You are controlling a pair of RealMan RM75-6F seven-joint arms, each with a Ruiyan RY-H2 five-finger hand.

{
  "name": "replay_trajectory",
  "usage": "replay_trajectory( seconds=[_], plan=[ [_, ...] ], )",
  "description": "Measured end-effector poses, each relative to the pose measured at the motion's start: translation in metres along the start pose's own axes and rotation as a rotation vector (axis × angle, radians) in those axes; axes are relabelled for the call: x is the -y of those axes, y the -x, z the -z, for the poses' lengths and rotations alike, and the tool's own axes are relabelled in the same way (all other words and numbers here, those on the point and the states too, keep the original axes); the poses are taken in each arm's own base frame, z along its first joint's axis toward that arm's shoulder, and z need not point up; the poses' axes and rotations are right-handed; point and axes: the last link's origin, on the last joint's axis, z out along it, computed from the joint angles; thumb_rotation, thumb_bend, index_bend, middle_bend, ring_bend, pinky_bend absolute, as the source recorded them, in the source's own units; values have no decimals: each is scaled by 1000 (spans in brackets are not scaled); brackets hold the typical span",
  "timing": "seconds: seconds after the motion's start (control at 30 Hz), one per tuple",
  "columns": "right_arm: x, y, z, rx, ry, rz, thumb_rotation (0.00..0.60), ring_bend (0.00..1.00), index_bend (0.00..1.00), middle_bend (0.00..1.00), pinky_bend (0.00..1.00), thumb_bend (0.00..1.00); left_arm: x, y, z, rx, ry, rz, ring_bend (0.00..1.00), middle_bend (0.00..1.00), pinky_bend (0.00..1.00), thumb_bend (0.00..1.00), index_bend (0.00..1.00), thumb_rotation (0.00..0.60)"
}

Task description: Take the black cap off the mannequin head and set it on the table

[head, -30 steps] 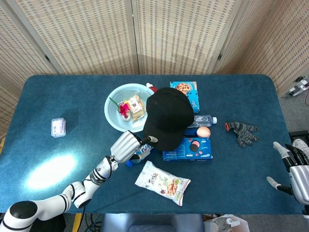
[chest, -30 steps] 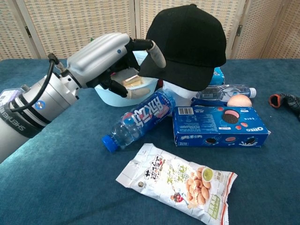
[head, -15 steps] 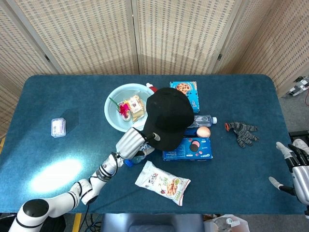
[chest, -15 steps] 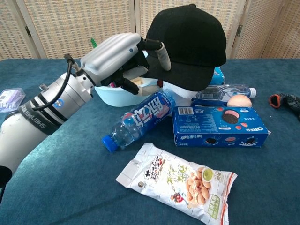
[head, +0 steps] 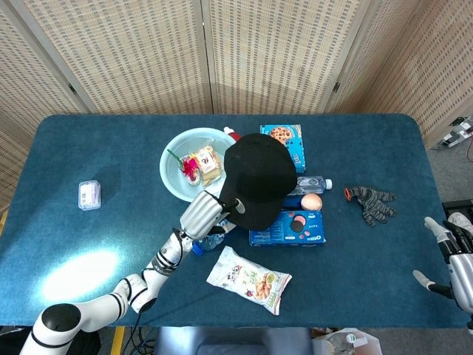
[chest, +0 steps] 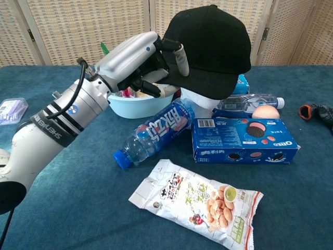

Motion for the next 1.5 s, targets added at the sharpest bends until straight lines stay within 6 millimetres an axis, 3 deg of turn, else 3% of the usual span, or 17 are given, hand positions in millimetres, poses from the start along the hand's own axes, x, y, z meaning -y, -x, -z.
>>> replay_trajectory(
  seconds=[0.13, 0.43, 0.8, 1.1, 1.5],
  plan=[
    [0, 0, -1, 0, -1, 0, 600, 100, 76, 208, 155, 133, -1, 2, -1, 3, -1, 15, 1000, 1000, 1000, 413, 538, 600],
    [-2, -1, 1, -5, 7, -1, 600, 101, 76, 208, 155, 133, -6, -1, -7, -16, -16, 70, 1000, 1000, 1000, 565, 636, 600],
    [-1, -2, 2, -13, 4, -3, 600, 102, 82, 208, 155, 133, -22, -20, -22, -60, -19, 169, 1000, 1000, 1000, 566, 656, 600],
    [-3, -4, 5, -24, 5, -7, 600, 102, 82, 208, 155, 133, -31, -40, -50, -104, -57, 207, 1000, 1000, 1000, 566, 655, 600],
    [-3, -8, 5, -33, -1, -6, 600, 102, 85, 208, 155, 133, -18, -65, -85, -213, -155, 222, 1000, 1000, 1000, 566, 655, 600]
  ],
)
